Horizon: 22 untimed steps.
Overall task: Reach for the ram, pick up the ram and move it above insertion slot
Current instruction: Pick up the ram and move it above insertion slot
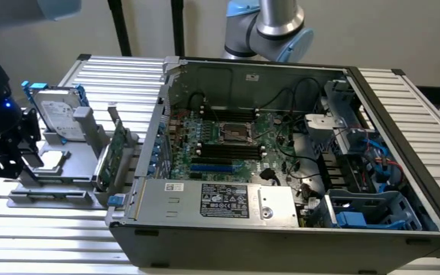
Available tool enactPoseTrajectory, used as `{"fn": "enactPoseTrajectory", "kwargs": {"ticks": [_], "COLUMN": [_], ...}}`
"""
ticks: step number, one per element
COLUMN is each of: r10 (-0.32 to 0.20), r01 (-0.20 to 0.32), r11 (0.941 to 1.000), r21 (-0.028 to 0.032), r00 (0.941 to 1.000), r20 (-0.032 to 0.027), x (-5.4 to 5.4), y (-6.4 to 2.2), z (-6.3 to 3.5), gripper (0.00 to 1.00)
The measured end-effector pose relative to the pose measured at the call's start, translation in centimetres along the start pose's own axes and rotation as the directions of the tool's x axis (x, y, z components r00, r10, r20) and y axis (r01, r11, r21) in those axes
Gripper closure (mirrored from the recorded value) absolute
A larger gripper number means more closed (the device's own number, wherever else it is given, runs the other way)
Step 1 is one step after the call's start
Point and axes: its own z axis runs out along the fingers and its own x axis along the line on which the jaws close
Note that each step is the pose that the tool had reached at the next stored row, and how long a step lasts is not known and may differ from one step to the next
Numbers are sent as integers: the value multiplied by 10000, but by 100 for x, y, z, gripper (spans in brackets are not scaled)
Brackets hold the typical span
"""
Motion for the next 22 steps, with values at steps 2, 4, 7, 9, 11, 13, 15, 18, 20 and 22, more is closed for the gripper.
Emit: {"fn": "enactPoseTrajectory", "kwargs": {"ticks": [2, 4, 7, 9, 11, 13, 15, 18, 20, 22], "r10": [0, 0, 1, 0, 1, 1, 1, 0, 0, 0], "r01": [0, 0, -1, 0, -1, -1, -1, 0, 0, 0], "r11": [10000, 10000, 10000, 10000, 10000, 10000, 10000, 10000, 10000, 10000], "r21": [0, 0, -1, 1, -1, 0, 1, 0, 0, 1], "r00": [10000, 10000, 10000, 10000, 10000, 10000, 10000, 10000, 10000, 10000], "r20": [0, 1, 0, 0, -1, 0, 1, 0, 0, 1], "x": [2, 4, 5, 7, 8, 10, 12, 16, 19, 21], "y": [-7, -13, -20, -23, -26, -29, -30, -32, -34, -35], "z": [36, 72, 126, 163, 198, 236, 273, 328, 363, 399], "gripper": [64, 64, 64, 64, 64, 64, 64, 64, 64, 64]}}
